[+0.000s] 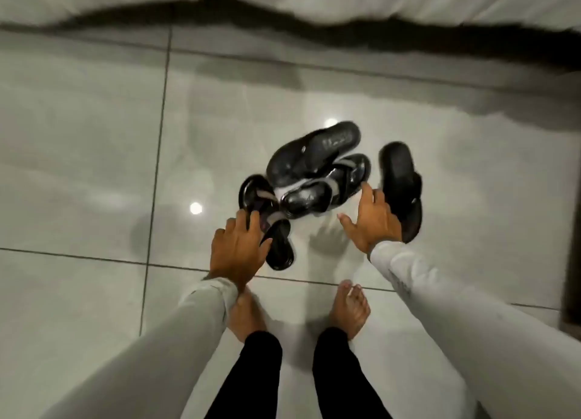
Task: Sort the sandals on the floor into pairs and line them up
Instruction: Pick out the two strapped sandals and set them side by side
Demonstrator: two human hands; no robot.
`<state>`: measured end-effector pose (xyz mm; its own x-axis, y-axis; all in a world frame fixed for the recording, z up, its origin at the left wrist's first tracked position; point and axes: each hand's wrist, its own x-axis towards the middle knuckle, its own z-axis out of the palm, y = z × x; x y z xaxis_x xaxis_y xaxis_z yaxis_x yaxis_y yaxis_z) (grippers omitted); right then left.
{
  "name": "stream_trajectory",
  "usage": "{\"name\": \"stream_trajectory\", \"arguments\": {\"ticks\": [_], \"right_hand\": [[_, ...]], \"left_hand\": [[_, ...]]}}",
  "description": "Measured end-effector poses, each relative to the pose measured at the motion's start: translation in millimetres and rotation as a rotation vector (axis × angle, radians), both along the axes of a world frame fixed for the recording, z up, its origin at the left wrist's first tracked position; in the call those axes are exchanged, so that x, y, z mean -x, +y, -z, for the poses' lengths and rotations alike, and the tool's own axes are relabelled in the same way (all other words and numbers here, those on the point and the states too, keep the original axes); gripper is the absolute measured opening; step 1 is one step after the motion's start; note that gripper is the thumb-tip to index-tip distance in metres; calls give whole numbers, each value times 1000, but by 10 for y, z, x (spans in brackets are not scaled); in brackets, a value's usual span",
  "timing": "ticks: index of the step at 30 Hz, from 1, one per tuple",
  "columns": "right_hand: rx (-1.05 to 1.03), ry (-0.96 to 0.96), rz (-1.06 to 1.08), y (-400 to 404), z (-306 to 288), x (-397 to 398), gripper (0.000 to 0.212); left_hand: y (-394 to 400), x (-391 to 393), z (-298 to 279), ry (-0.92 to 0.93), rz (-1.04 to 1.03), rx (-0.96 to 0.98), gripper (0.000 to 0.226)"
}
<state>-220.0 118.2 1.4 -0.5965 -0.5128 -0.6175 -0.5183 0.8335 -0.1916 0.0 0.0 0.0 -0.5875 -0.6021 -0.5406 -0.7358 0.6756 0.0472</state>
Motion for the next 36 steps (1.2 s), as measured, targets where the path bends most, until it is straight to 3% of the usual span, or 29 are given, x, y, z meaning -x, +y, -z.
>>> {"name": "stream_trajectory", "arguments": {"ticks": [3,7,11,14,19,23,25,30,36], "right_hand": [[37,-45,233,-159,692,-69,82],[42,-91,324,-446,1269,-7,69],[32,-52,349,-416,1386,-7,29],[35,-114,470,-214,1168,-169,29],[-1,-281,850,-87,831,-659,32],[62,-597,1531,-394,734,-1161,44],[75,-766,1685,-646,715,-1414,47],[156,-897,1751,-1380,812,-1879,49],[228,-788,1689,-1862,905,-1994,41]], "left_hand": [[28,-26,724,-28,19,-76,65],[-94,213,1281,-23,40,-213,61],[-200,237,1347,0,-94,-296,31],[-251,13,1120,-2,-119,-281,26],[-482,-398,779,-39,-164,-223,36],[-786,-732,691,-44,-168,-199,32],[-944,-891,688,-23,-164,-170,32],[-1314,-1170,793,-3,-126,-158,33],[-1732,-1262,926,54,-110,-168,32]]}}
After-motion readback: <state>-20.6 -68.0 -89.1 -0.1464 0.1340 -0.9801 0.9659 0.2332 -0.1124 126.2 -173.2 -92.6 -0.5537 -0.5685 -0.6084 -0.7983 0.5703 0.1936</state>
